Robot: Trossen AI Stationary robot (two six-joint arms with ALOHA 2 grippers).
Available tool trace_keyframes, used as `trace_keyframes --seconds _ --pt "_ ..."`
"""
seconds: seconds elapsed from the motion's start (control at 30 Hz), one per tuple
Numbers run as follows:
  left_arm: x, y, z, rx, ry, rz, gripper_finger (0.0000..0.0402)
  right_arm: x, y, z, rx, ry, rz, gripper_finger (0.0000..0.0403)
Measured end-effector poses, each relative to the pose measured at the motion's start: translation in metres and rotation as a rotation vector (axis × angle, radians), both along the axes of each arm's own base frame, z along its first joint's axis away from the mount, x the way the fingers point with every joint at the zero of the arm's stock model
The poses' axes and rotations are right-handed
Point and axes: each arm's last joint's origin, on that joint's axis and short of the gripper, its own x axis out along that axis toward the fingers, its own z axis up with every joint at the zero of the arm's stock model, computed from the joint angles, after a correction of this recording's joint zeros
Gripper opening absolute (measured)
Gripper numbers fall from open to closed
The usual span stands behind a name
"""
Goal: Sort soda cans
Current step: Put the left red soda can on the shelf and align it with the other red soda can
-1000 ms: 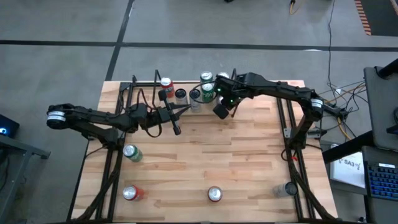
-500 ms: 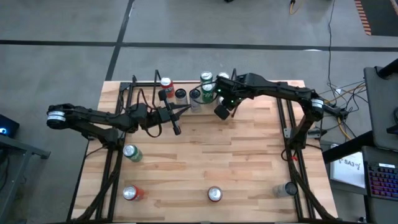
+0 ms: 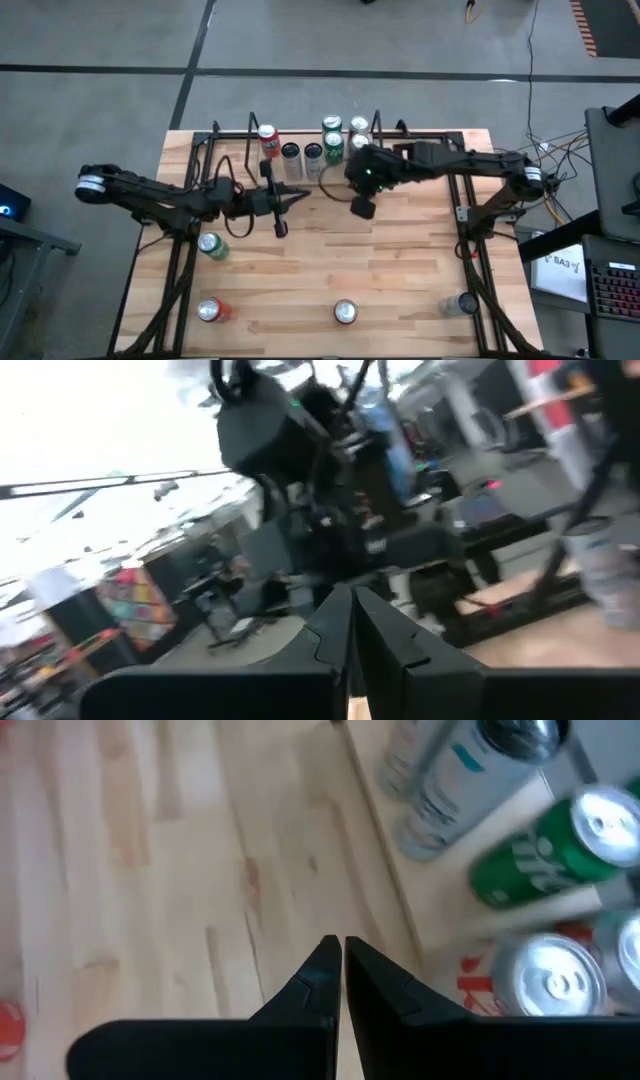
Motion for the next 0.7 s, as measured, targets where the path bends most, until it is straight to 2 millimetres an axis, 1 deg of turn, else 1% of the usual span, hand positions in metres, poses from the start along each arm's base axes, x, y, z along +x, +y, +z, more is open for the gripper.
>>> trace_keyframes --seconds 0.13,0.23,0.33,0.4,0.5,0.7 --pt "0.005 -0.017 0.007 -0.001 0.115 -0.063 0.0 -0.011 0.015 -0.003 -0.035 -0.057 0.083 0.0009" --pt "0.008 -0.025 0.014 -0.047 0.201 -0.097 0.0 -0.023 0.024 -0.003 -0.052 -0.123 0.125 0.0009" --pt "0.009 -0.028 0.017 -0.128 0.293 -0.112 0.0 -0.035 0.032 -0.006 -0.061 -0.168 0.161 0.0009" --pt "0.008 -0.032 0.016 -0.181 0.362 -0.119 0.0 -0.042 0.036 -0.009 -0.062 -0.193 0.178 0.0009" --pt "0.006 -0.039 0.015 -0.279 0.429 -0.139 0.0 -0.051 0.041 -0.015 -0.06 -0.192 0.194 0.0009" --pt "0.001 -0.055 0.023 -0.517 0.564 -0.149 0.0 -0.056 0.041 -0.025 -0.059 -0.168 0.198 0.0009"
